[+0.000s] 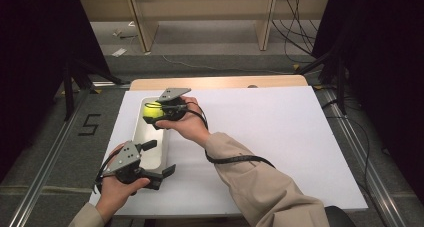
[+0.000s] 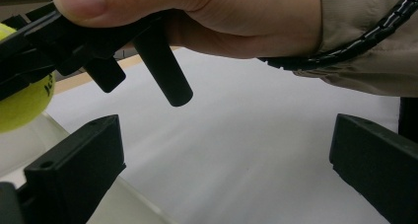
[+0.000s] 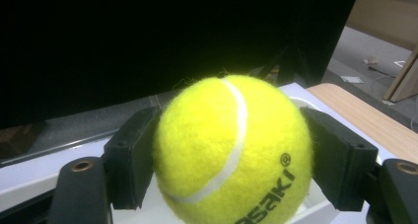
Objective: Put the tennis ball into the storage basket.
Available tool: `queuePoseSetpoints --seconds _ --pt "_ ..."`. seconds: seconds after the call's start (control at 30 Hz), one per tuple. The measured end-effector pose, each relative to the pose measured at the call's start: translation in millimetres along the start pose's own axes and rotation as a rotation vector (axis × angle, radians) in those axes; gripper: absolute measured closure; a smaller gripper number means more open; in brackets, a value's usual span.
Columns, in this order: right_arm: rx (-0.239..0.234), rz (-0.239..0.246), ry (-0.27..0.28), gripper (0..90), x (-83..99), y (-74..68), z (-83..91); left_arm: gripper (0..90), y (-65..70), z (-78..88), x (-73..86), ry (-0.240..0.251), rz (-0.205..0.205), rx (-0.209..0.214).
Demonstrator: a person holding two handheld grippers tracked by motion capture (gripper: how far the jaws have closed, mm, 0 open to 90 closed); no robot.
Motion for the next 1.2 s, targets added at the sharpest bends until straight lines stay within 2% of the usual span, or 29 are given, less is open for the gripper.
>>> queuePoseSetpoints --seconds 0.13,1.2 --pt "-0.010 0.012 -0.013 27.7 -2.5 1.5 -1.1 0.0 -0.1 0.4 -0.2 0.001 0.001 0.000" --pt "-0.032 -0.002 -0.017 27.7 0.7 -5.6 -20.0 0.0 0.2 0.9 -0.7 0.006 0.002 0.002"
Point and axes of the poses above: each handheld gripper's, and its own axes: z roughly backward along the jaws, x roughly out of its underside, y roughly to its right, the point moved 4 cm from there along -z, roughly forward along the jaws, and after that the axes turned 11 degrees about z, right-handed, at the moved point
